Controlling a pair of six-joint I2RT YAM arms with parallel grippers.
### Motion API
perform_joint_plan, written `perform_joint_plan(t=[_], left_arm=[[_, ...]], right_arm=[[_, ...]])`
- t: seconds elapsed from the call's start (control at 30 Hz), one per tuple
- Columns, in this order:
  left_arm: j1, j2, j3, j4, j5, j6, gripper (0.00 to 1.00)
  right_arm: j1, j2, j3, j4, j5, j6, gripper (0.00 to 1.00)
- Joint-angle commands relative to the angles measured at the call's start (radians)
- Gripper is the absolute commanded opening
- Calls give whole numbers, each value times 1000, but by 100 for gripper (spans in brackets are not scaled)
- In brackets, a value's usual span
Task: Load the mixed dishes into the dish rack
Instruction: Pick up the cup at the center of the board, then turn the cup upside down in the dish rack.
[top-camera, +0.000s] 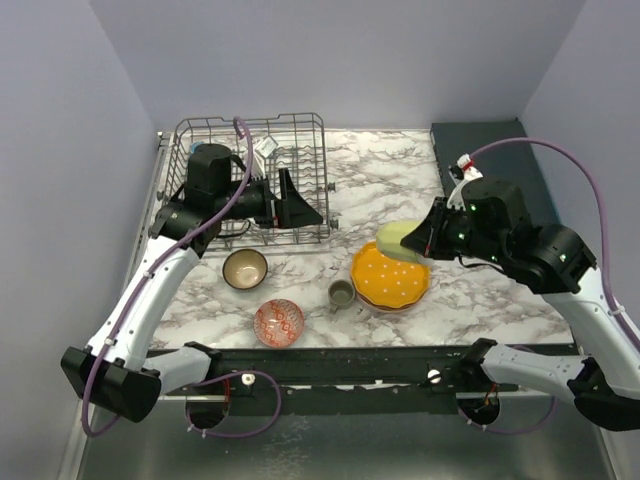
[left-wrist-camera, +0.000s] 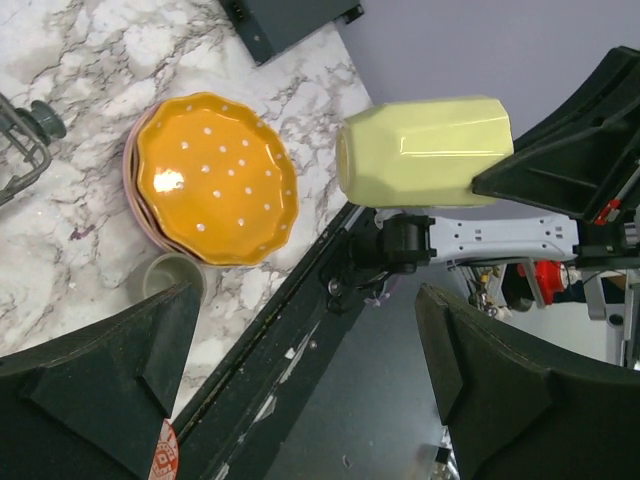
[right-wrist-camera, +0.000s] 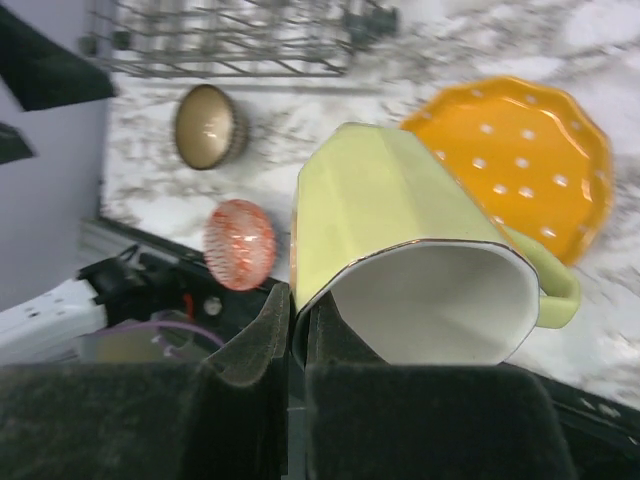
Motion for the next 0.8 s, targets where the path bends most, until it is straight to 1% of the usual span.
perform_joint_plan(t=[0.0, 0.17, 0.33, 0.47, 0.63, 0.77], left_arm=[[-4, -58, -17, 65, 79, -4, 99], [-4, -89, -40, 125, 125, -33, 99], [-4, -126, -42, 192, 174, -35, 99], [-4, -153, -43, 228, 180, 35, 99], [-4, -152, -34, 263, 239, 125, 99], [-4, -169, -28, 285, 246, 208, 99]], right_arm=[[5, -50, -5, 312, -192, -39, 1], [5, -79, -40, 470, -325, -33, 1], [6, -87, -69, 579, -409, 9, 1], [5, -80, -79, 658, -470, 56, 1], [5, -58, -64, 706, -520, 104, 1], [5, -48, -60, 736, -549, 142, 1]])
